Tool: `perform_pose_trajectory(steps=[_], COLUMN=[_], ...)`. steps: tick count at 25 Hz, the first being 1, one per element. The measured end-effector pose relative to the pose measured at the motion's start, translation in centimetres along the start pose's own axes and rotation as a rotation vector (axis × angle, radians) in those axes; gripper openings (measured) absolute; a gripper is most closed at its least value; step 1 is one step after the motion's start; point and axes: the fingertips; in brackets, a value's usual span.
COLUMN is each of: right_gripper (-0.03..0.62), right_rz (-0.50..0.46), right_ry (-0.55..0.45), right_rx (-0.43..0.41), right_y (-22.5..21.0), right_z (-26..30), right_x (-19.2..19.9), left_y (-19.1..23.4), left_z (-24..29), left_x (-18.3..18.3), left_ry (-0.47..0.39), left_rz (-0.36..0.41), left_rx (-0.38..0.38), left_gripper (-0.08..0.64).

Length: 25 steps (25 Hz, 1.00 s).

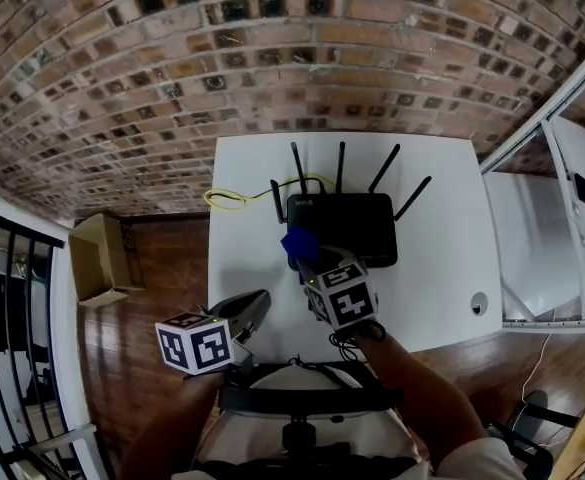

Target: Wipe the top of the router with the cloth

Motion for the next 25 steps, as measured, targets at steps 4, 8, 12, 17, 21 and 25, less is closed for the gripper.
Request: perform_pose_trajectory(steps=[4,8,12,17,21,25], right_gripper=[0.135,0.135,0.135,0.135,0.135,0.135], right_rz=[-0.051,-0.106,-0.099,-0.079,-0.063,-0.040], right_ry=[0.048,0.130,0.129,0.120,0.114,0.104], right_rx=[-0.048,-0.034,-0.001,0.009,0.017,0.024], right_y=[2.8,3.0,1.3,-0.5,-1.8,-3.6], right_z=[1.8,3.4,3.1,2.2,1.5,0.6], right_x=[1.2,3.7,4.4,4.4,4.5,4.6], left_y=[0.4,0.4,0.5,0.1,-0.5,-1.1], left_z=[-0.6,-0.8,-0.6,0.4,1.4,2.4], left_x=[0.3,0.4,0.4,0.3,0.0,-0.3], left_ry=[-0.001,-0.002,0.001,0.012,0.021,0.030], left_rz=[-0.005,-0.008,-0.011,-0.010,-0.001,0.017], left_rx=[-0.008,-0.010,-0.009,0.002,0.017,0.020], left_gripper=[0.028,0.028,0.028,0.028,0.028,0.028])
Point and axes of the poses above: the fingertips, and each gripper's own axes: z forward along the fingers, y to its left, x out of its underside, and after that the axes turned 11 degrees about z, right-handed
